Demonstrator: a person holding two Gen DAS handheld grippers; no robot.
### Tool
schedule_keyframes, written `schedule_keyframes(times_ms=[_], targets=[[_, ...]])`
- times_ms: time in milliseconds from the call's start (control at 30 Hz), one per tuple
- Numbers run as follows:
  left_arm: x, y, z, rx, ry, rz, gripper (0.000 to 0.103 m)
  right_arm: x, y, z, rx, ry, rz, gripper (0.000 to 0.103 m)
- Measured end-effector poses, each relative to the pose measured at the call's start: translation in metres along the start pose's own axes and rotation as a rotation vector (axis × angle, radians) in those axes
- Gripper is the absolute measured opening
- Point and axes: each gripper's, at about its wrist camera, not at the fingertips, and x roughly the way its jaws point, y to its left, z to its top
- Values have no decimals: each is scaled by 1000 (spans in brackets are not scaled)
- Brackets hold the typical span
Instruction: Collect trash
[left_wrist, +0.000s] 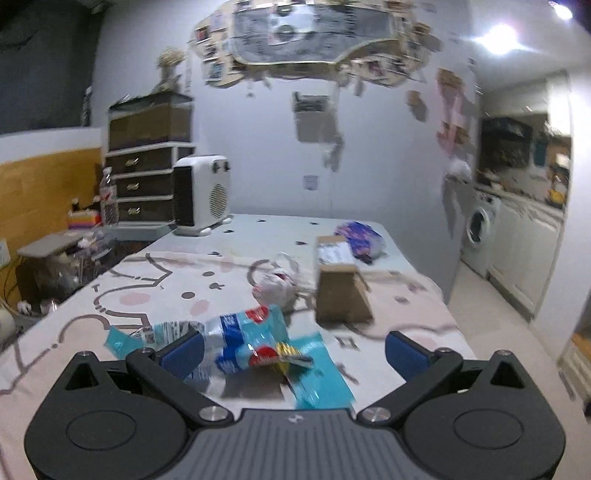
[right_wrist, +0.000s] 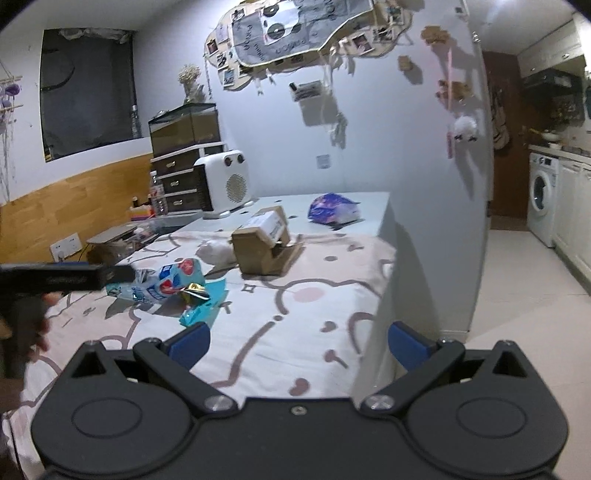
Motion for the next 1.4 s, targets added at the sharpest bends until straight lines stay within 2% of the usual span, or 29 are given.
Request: schedule_keyframes(times_ms=[33,167,300,367,433,567,767,867,967,1000,1033,1100,1400], targets=[[11,4,2,-21,7,2,95,7,3,1,0,3,11,103],[58,18,0,-90,51,18,88,31,13,10,-13,11,63,103],[89,31,-14,-144,87,24,80,57,24,21,-39,-15,104,102],[99,36,-22,-159,107,28,77,71,29,28,-59,-18,137,96],[105,38,-25,-158,133,40,69,85,35,33,-83,-17,164,95],[109,47,-25,-189,126,59,65,116,54,40,-158,-8,196,87],[107,60,-26,-248,124,29,52,156,78,44,-203,41,253,72],[108,66,-28,-280,137,-10,44,178,86,44,-192,71,275,68],[106,69,-28,-304,145,-48,27,198,95,41,-209,100,289,64],[107,71,-29,-317,158,-56,14,204,96,40,-212,110,289,62],[108,72,-31,-326,172,-58,7,209,98,40,-210,122,288,59],[111,72,-34,-327,217,-81,0,216,96,38,-179,143,286,58],[90,29,-53,-185,298,-212,0,191,66,36,-74,132,261,56]])
